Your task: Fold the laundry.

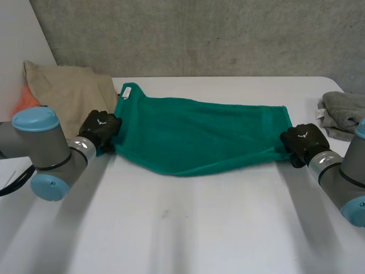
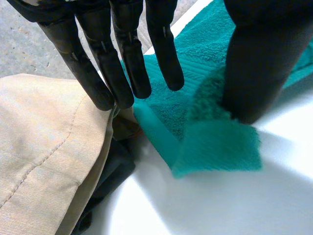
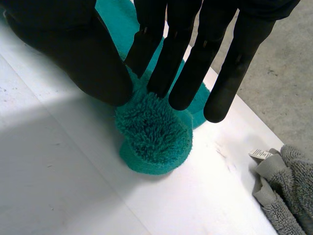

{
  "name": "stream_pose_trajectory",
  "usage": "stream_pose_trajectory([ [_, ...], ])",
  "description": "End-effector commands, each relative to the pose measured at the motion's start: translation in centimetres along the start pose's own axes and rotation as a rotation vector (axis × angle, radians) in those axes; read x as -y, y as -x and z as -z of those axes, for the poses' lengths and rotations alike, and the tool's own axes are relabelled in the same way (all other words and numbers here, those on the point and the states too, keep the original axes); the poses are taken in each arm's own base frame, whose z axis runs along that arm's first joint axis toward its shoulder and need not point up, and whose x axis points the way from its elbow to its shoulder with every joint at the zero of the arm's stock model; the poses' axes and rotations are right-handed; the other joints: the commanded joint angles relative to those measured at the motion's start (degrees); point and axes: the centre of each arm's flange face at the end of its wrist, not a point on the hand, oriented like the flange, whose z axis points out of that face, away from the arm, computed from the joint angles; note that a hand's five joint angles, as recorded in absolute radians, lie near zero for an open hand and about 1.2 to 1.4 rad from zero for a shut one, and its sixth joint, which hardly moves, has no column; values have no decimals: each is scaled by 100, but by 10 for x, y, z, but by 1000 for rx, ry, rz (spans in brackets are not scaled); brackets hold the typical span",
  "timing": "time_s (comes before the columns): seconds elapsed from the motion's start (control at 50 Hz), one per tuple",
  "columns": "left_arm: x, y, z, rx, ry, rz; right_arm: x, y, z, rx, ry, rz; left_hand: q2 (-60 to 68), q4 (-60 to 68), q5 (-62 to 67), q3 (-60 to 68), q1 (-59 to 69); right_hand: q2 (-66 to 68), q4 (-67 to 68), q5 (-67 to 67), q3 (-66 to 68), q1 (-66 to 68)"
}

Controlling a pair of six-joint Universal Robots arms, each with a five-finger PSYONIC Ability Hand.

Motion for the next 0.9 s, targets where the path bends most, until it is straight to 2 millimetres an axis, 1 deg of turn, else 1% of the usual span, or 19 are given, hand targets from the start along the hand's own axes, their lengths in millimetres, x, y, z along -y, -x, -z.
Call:
stream_pose_trajectory([
  [0.02, -2, 1, 2, -1, 12, -2, 1, 0, 0, 1, -1, 1, 3716, 3735, 3786, 3726, 3712, 1271, 1136, 1183, 1175, 1553],
  [0.1, 5, 6, 18, 13, 48, 1, 3, -1, 1, 1, -1, 1, 3716, 3735, 3786, 3726, 3712, 1271, 1136, 1183, 1175, 1553],
  [0.18, 11, 12, 44, 31, 109, 3, 9, -4, 6, 8, 4, -3, 3716, 3735, 3786, 3726, 3712, 1271, 1136, 1183, 1175, 1553],
  [0.2, 13, 12, 57, 27, 137, -1, 13, -6, 10, 17, 15, -4, 3716, 3735, 3786, 3726, 3712, 1271, 1136, 1183, 1175, 1553],
  [0.24, 13, 12, 71, 16, 171, -9, 17, -9, 14, 23, 27, -6, 3716, 3735, 3786, 3726, 3712, 1271, 1136, 1183, 1175, 1553],
  [0.26, 12, 11, 85, -1, 206, -26, 19, -12, 20, 41, 53, -8, 3716, 3735, 3786, 3726, 3712, 1271, 1136, 1183, 1175, 1553],
  [0.32, 9, 8, 106, -29, 256, -44, 20, -11, 31, 105, 113, 11, 3716, 3735, 3786, 3726, 3712, 1271, 1136, 1183, 1175, 1553],
  [0.34, 7, 6, 118, -48, 279, -54, 18, -7, 39, 173, 164, 34, 3716, 3735, 3786, 3726, 3712, 1271, 1136, 1183, 1175, 1553],
  [0.4, 6, 3, 130, -72, 285, -62, 15, -2, 51, 278, 237, 88, 3716, 3735, 3786, 3726, 3712, 1271, 1136, 1183, 1175, 1553],
  [0.42, 6, 1, 133, -84, 274, -66, 13, -3, 56, 326, 271, 123, 3716, 3735, 3786, 3726, 3712, 203, 68, 115, 107, 485],
  [0.46, 7, 0, 132, -87, 253, -72, 13, -6, 59, 353, 291, 159, 3716, 3735, 3786, 3726, 3712, -1549, -1684, -1637, -1645, -1267],
  [0.48, 7, 1, 129, -83, 234, -76, 15, -9, 56, 338, 281, 170, 3716, 3735, 3786, 3726, 3712, -2823, -2958, -2911, -2919, -2541],
  [0.5, 8, 2, 126, -78, 225, -80, 15, -9, 54, 333, 278, 166, 3716, 3735, 3786, 3726, 3712, -3002, -3137, -3090, -3098, -2720],
  [0.58, 8, 6, 114, -49, 208, -81, 21, -14, 45, 273, 255, 65, 3716, 3735, 3786, 3726, 3712, -3322, -3457, -3410, -3418, -3041],
  [0.62, 9, 6, 110, -34, 218, -74, 29, -20, 43, 238, 241, -19, 3716, 3735, 3786, 3726, 3712, -3424, -3559, -3512, -3520, -3143],
  [0.68, 11, 5, 108, -20, 235, -62, 43, -32, 44, 193, 217, -112, 3716, 3735, 3786, 3726, 3712, -3441, -3576, -3529, -3537, -3160],
  [0.72, 13, 4, 107, -15, 233, -57, 47, -36, 43, 185, 217, -147, 3716, 3735, 3786, 3726, 3712, -3458, -3593, -3546, -3554, -3176],
  [0.8, 16, 2, 107, -12, 225, -45, 40, -38, 34, 200, 273, -163, 3716, 3735, 3786, 3726, 3712, -3592, -3727, -3681, -3689, -3311],
  [0.9, 20, 0, 106, -18, 213, -43, 30, -38, 24, 217, 348, -80, 3716, 3735, 3786, 3726, 3712, -3592, -3727, -3681, -3689, -3311],
])
